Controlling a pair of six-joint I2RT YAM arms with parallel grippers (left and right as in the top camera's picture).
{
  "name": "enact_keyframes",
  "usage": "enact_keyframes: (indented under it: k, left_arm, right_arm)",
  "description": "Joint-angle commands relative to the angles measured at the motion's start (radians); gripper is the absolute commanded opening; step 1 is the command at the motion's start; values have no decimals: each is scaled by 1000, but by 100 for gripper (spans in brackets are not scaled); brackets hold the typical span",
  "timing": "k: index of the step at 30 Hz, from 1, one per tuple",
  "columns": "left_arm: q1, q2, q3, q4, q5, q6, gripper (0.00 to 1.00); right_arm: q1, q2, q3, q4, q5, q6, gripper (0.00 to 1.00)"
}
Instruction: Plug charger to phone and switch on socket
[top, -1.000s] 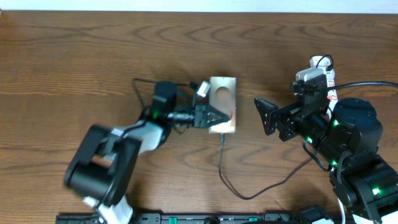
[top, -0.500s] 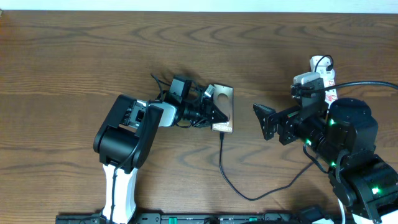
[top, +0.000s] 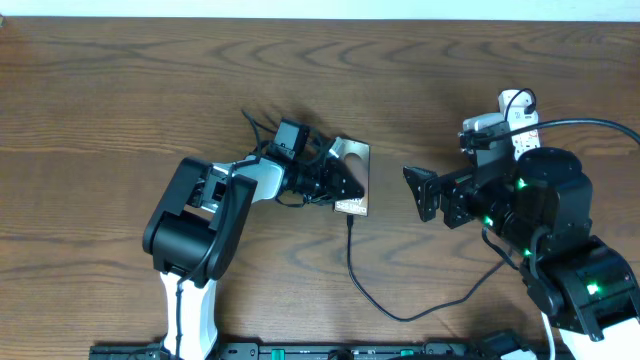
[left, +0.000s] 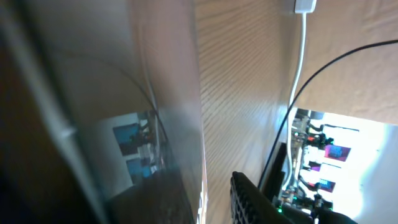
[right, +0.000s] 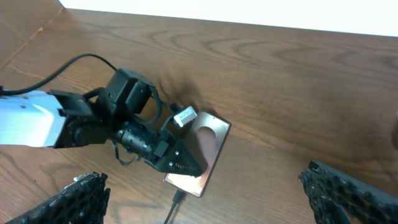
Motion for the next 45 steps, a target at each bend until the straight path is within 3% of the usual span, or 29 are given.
enact_keyframes:
  k: [1, 5, 10, 13, 26, 35, 45]
  left_arm:
    - [3, 48, -22, -26, -244, 47, 43]
    - [-2, 48, -22, -29, -286, 38, 61]
    - [-8, 47, -20, -55, -355, -6, 66]
    - [-8, 47, -16, -70, -363, -7, 67]
    - [-86, 47, 129, -346, -648, -29, 68]
    - [-67, 48, 159, -449, -666, -8, 72]
    - [-66, 48, 159, -455, -678, -13, 72]
  right_arm:
    - [-4, 26, 16, -2, 10, 0, 99]
    - [-4, 50, 16, -2, 10, 0, 99]
    - [-4, 68, 16, -3, 6, 0, 99]
    - [-4, 68, 16, -5, 6, 1, 99]
    - [-4, 68, 16, -62, 7, 0, 99]
    - [-4, 68, 16, -75, 7, 0, 99]
    - [-4, 70, 16, -76, 7, 0, 99]
